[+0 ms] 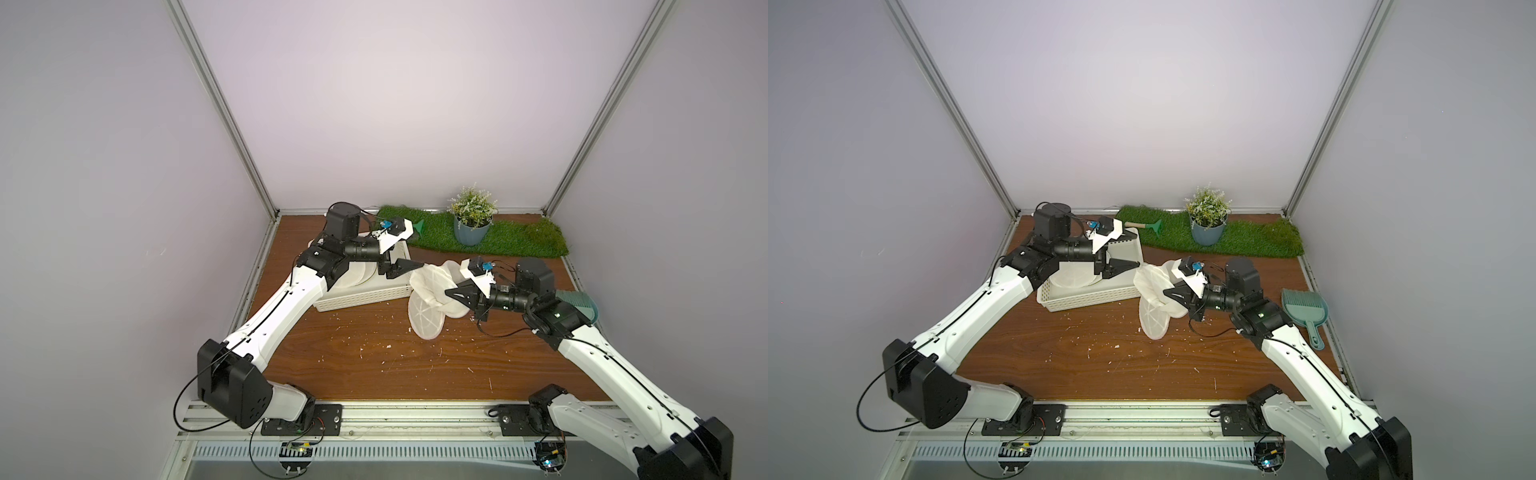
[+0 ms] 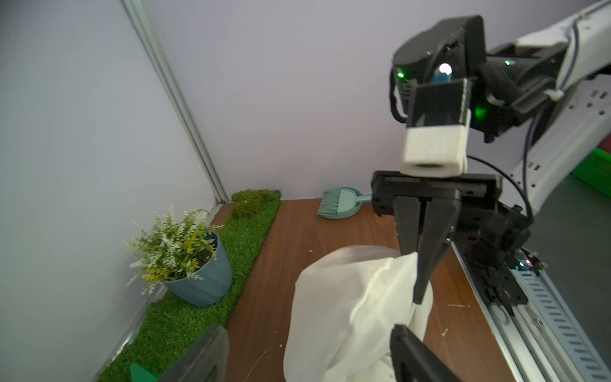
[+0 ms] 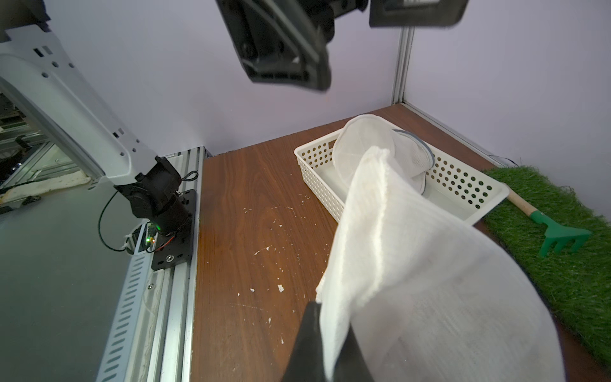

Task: Turn the laundry bag inside out
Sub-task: Turn over the laundry bag.

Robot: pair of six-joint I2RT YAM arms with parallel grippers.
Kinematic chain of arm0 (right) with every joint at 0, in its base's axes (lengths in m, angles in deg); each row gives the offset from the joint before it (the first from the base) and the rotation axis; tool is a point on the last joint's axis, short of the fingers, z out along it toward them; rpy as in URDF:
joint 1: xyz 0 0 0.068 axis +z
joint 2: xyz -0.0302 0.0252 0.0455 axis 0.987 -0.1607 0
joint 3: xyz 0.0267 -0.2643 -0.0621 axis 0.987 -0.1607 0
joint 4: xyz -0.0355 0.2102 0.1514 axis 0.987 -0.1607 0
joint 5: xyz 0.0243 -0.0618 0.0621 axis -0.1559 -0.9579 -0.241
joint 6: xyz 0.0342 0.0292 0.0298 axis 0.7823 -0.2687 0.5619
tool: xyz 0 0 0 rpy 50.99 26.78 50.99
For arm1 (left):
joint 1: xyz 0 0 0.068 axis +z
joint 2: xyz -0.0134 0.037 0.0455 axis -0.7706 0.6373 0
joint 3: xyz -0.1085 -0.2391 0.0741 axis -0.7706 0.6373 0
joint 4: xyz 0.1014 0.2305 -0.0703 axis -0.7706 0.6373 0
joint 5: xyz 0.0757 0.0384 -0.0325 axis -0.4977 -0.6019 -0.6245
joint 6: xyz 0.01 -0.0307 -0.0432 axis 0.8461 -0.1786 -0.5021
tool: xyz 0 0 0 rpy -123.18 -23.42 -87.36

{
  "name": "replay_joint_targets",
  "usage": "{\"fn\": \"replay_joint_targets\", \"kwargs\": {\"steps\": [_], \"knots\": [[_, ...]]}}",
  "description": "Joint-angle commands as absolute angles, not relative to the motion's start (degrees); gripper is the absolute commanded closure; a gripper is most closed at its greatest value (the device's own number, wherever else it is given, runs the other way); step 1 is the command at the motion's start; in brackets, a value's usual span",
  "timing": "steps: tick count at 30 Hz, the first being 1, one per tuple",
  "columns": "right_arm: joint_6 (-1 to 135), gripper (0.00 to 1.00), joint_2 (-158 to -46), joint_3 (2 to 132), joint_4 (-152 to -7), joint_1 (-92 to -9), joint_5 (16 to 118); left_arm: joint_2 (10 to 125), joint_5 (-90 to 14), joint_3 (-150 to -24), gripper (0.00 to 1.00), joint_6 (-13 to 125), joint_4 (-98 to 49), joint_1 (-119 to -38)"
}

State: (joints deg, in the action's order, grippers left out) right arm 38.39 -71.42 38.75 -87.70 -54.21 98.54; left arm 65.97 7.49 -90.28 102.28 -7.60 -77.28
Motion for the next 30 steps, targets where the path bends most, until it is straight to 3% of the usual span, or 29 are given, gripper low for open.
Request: {"fn": "replay_joint_targets", "kwargs": {"steps": [1, 5, 9, 18, 26, 29, 30], "knots": [[33.3, 1.00, -73.8, 42.8, -92.3, -54.2, 103.9, 68.6, 12.1, -93.7, 0.20, 113.4, 3.4, -79.9], [31.9, 1.00, -76.0, 44.9, -93.4, -54.2, 105.5, 70.1, 13.0, -93.5, 0.20, 114.2, 4.1, -80.1], [31.0, 1.00, -77.3, 46.2, -93.6, -54.2, 105.6, 71.3, 15.0, -93.6, 0.29, 115.5, 7.5, -80.1], [30.5, 1.00, -80.1, 49.3, -93.1, -54.2, 105.0, 72.4, 16.8, -92.9, 0.62, 114.8, 8.9, -80.0], [32.7, 1.00, -80.6, 51.2, -91.7, -54.2, 100.3, 73.1, 19.0, -94.0, 0.98, 112.0, 8.9, -79.6], [36.2, 0.87, -79.1, 51.4, -90.5, -54.4, 95.9, 72.9, 18.9, -94.1, 1.00, 110.8, 9.0, -79.5], [38.0, 0.78, -78.3, 51.5, -90.1, -54.5, 94.4, 72.8, 18.8, -94.1, 1.00, 110.2, 9.0, -79.5]]}}
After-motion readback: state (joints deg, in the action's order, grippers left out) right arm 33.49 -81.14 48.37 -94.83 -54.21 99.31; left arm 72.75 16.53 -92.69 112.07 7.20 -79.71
